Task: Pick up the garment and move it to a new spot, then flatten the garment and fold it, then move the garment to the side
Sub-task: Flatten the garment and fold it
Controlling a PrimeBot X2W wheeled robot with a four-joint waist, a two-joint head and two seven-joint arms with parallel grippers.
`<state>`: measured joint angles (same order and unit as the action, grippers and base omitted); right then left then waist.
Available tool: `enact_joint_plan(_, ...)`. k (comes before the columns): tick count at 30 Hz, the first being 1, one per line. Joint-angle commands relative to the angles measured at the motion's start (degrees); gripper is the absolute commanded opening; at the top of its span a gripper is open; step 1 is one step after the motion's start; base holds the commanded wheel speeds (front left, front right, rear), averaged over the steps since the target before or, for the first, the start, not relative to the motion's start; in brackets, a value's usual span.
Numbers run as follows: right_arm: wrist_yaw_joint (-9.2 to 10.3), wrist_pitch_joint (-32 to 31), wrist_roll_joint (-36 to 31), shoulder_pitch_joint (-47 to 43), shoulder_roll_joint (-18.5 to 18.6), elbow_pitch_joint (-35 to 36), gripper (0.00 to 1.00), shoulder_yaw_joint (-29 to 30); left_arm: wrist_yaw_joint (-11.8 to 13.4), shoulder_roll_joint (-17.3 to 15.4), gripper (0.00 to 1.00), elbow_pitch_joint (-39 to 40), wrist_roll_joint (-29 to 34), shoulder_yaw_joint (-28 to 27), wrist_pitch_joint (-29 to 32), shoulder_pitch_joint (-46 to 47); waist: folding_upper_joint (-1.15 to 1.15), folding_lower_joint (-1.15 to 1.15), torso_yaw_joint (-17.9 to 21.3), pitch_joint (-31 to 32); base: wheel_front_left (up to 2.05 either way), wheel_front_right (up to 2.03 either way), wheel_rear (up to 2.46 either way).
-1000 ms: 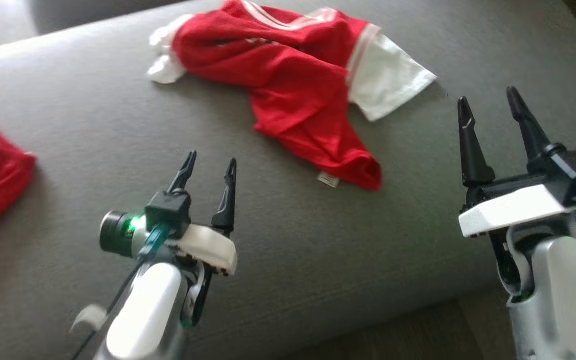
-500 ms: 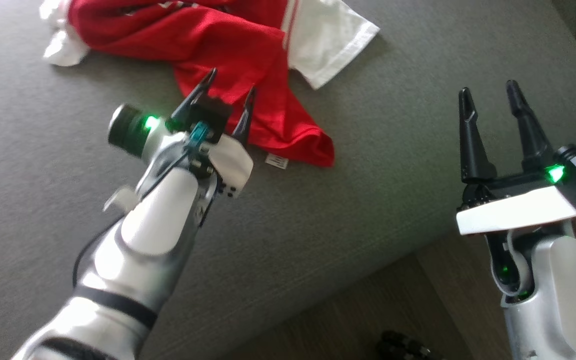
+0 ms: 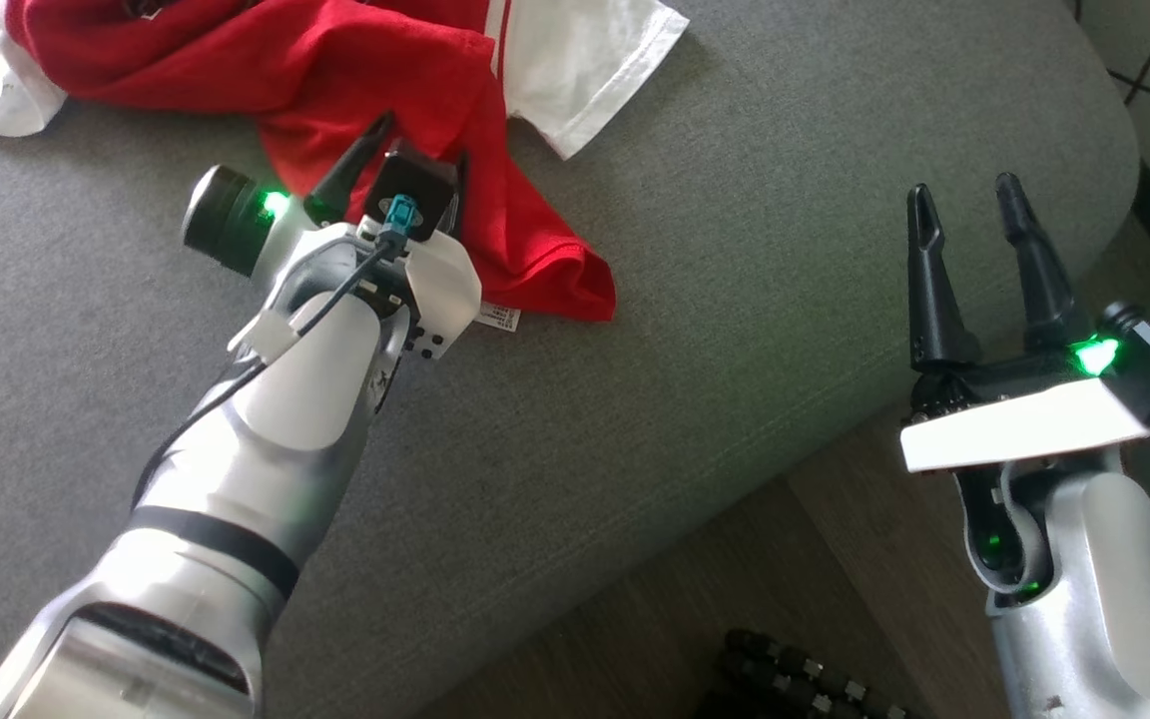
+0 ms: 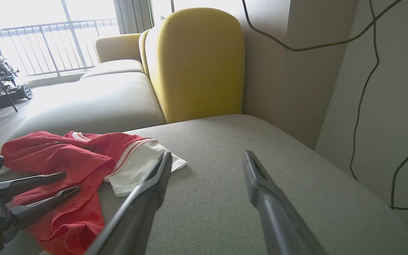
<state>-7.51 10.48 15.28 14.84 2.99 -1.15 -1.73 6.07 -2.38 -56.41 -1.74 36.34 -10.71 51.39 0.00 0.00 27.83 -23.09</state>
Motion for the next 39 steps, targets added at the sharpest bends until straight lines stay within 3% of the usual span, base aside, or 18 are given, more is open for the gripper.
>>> enact_joint_plan(1,0.02,0.68,0.53,1.47,-0.11,1.33,1.00,-0.98,0.43,-0.50,1.00,0.83,-0.77,-0.76,-0.92,2.91,0.00,0.00,0.08,-0.07,0.00,0.00,0.00)
enact_joint_plan(2,0.02,0.79,0.61,1.48,-0.11,1.11,1.00,-1.00,0.45,-0.50,1.00,0.57,-1.33,-0.68,-1.18,3.05,0.00,0.00,0.08,-0.06,0.00,0.00,0.00)
enact_joint_plan(3,0.02,0.88,0.65,1.49,-0.11,0.90,1.00,-1.04,0.48,-0.50,0.14,0.37,-1.91,-0.60,-1.43,3.17,0.00,0.00,0.06,-0.06,0.00,0.00,0.00)
enact_joint_plan(4,0.02,0.94,0.71,1.50,-0.11,0.70,1.00,-1.12,0.50,-0.50,0.00,0.20,-2.34,-0.39,-1.68,3.29,0.00,0.00,0.00,-0.03,0.00,0.00,0.00)
enact_joint_plan(11,0.02,0.93,0.29,1.70,-0.11,0.01,1.00,-1.01,1.83,-0.50,0.00,0.23,-5.68,1.03,-3.18,3.29,0.00,0.00,-1.70,0.50,0.00,0.00,0.00)
enact_joint_plan(17,0.02,0.44,-0.48,1.94,-0.11,0.40,1.00,-0.48,4.87,-0.50,0.00,6.64,-9.78,-0.36,-4.21,2.48,0.00,0.00,-4.92,1.65,0.00,0.00,0.00)
enact_joint_plan(23,0.02,-0.76,-1.99,1.39,-0.11,0.32,1.00,0.55,8.70,-1.01,0.00,22.40,-11.62,-6.40,-4.27,-3.41,0.00,0.00,-11.23,6.16,0.00,0.00,0.00)
enact_joint_plan(30,0.02,-2.62,-2.89,0.30,-0.11,-0.04,1.00,0.84,9.69,-4.34,0.00,33.02,-12.56,-14.54,-4.28,-13.50,0.00,0.00,-18.35,12.36,0.00,0.00,0.00)
enact_joint_plan(39,0.02,-3.18,-2.45,-0.53,-0.12,-0.90,1.00,0.20,10.53,-10.55,0.00,31.61,-14.80,-22.83,-4.29,-19.74,0.00,0.00,-21.61,14.47,0.00,0.00,0.00)
